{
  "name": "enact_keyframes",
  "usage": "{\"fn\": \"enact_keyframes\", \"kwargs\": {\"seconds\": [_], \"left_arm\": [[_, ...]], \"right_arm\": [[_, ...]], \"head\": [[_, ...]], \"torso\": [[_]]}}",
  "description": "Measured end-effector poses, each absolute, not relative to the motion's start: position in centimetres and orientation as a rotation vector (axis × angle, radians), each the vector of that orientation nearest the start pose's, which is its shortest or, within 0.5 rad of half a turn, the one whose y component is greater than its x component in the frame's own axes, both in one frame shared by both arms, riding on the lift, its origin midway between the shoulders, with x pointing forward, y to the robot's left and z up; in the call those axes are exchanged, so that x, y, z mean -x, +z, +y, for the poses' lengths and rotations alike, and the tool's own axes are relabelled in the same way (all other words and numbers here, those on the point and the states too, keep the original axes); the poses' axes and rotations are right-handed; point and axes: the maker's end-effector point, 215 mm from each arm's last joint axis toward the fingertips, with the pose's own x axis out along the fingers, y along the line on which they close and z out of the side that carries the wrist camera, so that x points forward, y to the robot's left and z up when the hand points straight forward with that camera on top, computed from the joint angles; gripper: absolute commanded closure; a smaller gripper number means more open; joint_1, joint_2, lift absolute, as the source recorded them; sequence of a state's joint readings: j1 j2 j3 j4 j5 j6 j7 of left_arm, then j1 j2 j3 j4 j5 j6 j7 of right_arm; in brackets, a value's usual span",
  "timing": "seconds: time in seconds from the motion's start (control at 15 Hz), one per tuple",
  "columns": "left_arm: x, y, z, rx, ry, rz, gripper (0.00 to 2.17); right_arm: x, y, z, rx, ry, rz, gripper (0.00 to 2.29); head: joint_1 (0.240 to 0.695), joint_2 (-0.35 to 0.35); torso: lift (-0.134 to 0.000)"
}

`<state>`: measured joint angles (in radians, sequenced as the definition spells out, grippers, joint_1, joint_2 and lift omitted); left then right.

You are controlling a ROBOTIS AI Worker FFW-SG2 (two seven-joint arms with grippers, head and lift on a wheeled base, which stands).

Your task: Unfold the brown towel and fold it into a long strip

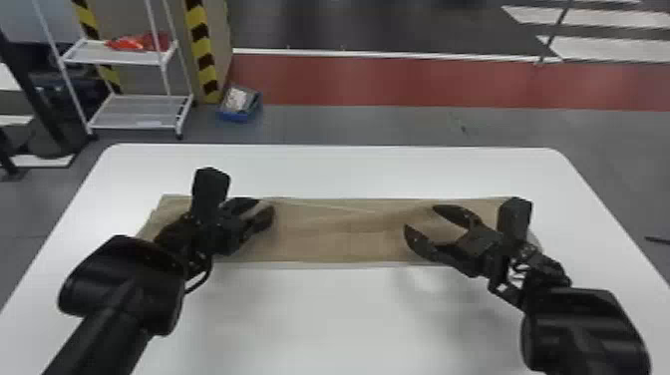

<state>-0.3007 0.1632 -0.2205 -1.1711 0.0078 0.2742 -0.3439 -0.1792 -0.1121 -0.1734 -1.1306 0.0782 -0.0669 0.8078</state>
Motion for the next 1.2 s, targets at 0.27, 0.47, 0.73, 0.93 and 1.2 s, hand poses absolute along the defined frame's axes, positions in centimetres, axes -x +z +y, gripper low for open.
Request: {"fn": "enact_keyframes", "kwargs": {"seconds": [0.27,0.47,0.73,0.93,1.2], "left_arm": [[-62.5,-47.3,15.6,-0.157,-0.447,0.424,0.76],[-62.1,-47.3,15.6,-0.142,-0.445,0.419,0.65],[-62.0,-46.9,15.8,-0.129,-0.439,0.407,0.87],[-62.3,-46.6,16.6,-0.113,-0.416,0.4,1.01],[-62.6,-46.4,17.7,-0.097,-0.394,0.399,1.15]], "right_arm": [[-57.8,-45.2,-21.8,0.055,0.617,0.236,0.16],[-57.8,-45.2,-22.0,0.062,0.617,0.239,0.16],[-57.5,-46.6,-22.6,0.06,0.614,0.27,0.31],[-57.2,-47.5,-23.6,0.062,0.607,0.293,0.44],[-56.9,-48.1,-25.1,0.069,0.596,0.312,0.43]], "head": [[0.695,-0.057],[0.695,-0.057],[0.695,-0.061],[0.695,-0.064],[0.695,-0.067]], "torso": [[-0.113],[-0.113],[-0.113],[-0.113],[-0.113]]}}
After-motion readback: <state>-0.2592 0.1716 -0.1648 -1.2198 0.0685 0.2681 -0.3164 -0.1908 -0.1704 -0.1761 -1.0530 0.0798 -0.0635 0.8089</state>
